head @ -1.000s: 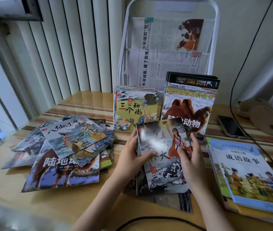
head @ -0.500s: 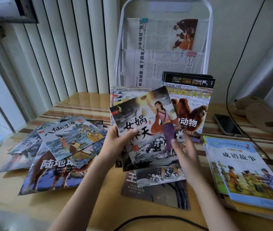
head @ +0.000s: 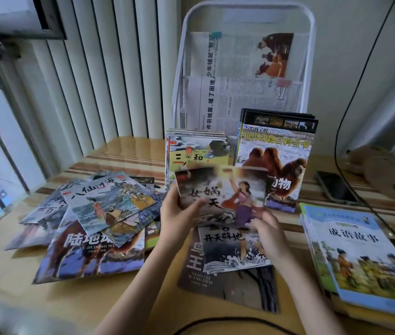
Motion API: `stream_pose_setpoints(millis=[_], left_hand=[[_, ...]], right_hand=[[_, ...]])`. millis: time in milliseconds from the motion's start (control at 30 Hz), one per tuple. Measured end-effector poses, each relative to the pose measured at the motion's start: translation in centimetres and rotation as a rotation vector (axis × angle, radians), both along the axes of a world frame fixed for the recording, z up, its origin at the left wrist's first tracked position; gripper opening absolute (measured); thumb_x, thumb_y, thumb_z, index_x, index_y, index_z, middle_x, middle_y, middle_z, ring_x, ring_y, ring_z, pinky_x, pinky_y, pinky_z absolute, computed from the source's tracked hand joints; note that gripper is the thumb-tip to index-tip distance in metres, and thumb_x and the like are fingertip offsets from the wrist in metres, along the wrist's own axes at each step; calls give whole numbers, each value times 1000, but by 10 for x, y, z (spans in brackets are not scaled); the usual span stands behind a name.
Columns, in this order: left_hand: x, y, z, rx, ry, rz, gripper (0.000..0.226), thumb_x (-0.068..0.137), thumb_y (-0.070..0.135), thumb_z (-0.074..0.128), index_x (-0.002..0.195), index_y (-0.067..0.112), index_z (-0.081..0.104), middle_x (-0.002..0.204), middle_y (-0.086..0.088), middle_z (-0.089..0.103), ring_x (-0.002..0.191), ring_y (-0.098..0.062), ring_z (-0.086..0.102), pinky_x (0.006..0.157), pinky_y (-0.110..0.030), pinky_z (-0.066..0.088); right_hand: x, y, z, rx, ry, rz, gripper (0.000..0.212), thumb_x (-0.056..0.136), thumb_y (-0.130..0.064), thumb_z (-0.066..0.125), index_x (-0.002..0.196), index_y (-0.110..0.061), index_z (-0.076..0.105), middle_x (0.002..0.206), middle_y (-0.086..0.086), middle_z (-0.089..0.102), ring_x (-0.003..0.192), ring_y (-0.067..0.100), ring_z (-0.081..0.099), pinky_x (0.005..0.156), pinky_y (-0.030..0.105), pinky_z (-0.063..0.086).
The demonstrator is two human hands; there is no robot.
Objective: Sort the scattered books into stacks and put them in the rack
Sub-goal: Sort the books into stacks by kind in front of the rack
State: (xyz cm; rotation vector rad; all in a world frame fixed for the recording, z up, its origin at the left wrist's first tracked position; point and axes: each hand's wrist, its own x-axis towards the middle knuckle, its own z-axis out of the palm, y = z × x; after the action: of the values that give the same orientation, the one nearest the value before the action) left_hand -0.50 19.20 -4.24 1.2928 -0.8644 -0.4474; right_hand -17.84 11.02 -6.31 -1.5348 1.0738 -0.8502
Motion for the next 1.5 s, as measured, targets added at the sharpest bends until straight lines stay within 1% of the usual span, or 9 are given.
stream_pose_setpoints(millis=[100,267,433,600,900,1033,1200,1333,1500], left_hand=[[5,0,10,-117,-15,99,26,87,8,64,109,18,54,101,-2,67,90,-11,67,71,-23,56],[19,3,0,-119,50,159,34,94,14,57,125,15,45,115,-8,62,105,-20,62,88,-44,54],[18,4,-14,-33,-103,209,37,93,18,57,125,9,41,101,-7,63,91,-19,64,80,-50,54],[14,3,-17,26,-107,98,38,95,19,54,128,20,37,107,3,62,97,-10,63,84,-37,55],[22,6,-14,49,172,100,60,84,39,65,134,22,38,128,-23,52,119,-36,52,101,-55,41],[8,6,-12,45,132,-60,55,90,16,59,140,19,35,93,-3,62,92,-18,62,97,-48,46],[3,9,-14,107,-38,-127,57,90,35,61,138,33,32,126,5,55,115,-9,56,98,-39,48],[3,7,-17,82,-89,-128,53,91,21,60,132,40,31,96,13,62,86,4,64,79,-23,55],[-3,4,-8,-10,-228,0,67,85,41,61,136,54,19,140,21,43,128,-2,44,104,-39,42]], right_hand=[[-6,-9,-3,-189,309,-109,41,87,-32,49,128,-34,49,128,1,55,101,16,56,84,38,47],[-13,-11,-19,-252,877,-148,98,71,-73,56,145,-16,25,146,10,37,133,32,33,104,45,35],[-12,-25,-13,-73,713,-194,73,68,-49,77,123,-13,46,113,9,62,94,25,59,79,41,53],[-21,-11,0,-400,770,-453,32,85,-33,66,102,-13,48,95,9,64,85,30,61,60,32,43],[-33,9,34,-711,131,-682,11,95,-15,53,91,-11,43,67,-4,52,52,12,50,41,24,32],[-20,0,28,-301,-317,-304,7,97,-16,49,101,-21,50,93,-3,55,80,5,53,62,17,43],[2,8,5,-34,-297,-84,97,76,-79,39,150,-22,16,155,-13,15,137,-2,17,116,30,13],[19,14,6,-122,-93,-50,90,82,-57,48,151,-22,2,158,-5,9,143,14,18,116,43,21],[21,10,25,-167,-144,-83,87,83,-52,50,151,-22,4,156,-7,18,140,6,19,111,27,20]])
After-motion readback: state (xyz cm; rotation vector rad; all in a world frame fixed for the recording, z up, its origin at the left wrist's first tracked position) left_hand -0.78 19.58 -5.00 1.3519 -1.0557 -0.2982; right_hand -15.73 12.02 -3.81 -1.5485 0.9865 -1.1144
